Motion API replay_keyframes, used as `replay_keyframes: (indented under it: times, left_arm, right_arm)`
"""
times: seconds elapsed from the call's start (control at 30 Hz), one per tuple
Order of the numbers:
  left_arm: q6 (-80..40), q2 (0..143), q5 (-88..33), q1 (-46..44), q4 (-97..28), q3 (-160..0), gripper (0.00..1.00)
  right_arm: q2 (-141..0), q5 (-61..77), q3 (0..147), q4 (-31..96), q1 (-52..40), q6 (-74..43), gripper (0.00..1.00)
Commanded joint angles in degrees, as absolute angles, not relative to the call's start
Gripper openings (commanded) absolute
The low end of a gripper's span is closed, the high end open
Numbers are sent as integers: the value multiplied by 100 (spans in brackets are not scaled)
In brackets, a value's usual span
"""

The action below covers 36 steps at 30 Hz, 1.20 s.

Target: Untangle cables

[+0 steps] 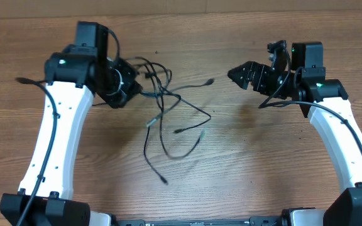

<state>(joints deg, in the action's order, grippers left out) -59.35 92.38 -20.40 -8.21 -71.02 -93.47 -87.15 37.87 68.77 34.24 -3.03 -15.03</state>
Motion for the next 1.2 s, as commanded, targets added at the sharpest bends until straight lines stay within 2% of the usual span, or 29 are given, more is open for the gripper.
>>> replay_keyframes:
  times: [0.0, 0.13, 0.23, 0.73, 1.07, 1.17]
  left_arm:
    - [-6434, 9220, -1476, -1125, -7354, -9435, 4]
    - [-6884, 9220, -585, -1487, -7537, -9435, 4]
    - [-7223, 9220, -156, -1712, -7505, -9435, 4]
    - [-7155, 9223, 781, -2027, -7461, -9435, 4]
    - [-7024, 9223, 233, -2029, -7544, -9435, 4]
    - [-7024, 9223, 137, -2029, -7660, -9435, 4]
  right_arm:
    - [-8604, 5177, 6864, 3100, -292, -1144, 100]
    - [-8604, 6309, 6864, 2556, -294, -1216, 100]
    - [-8604, 6665, 6864, 2451, -381, -1219, 100]
    - [-8604, 6134, 6864, 2578, -1938, -1205, 100]
    - [-8606, 3632, 6864, 2840, -2945, -1225, 100]
    - [-8606, 2895, 6864, 2821, -3087, -1610, 100]
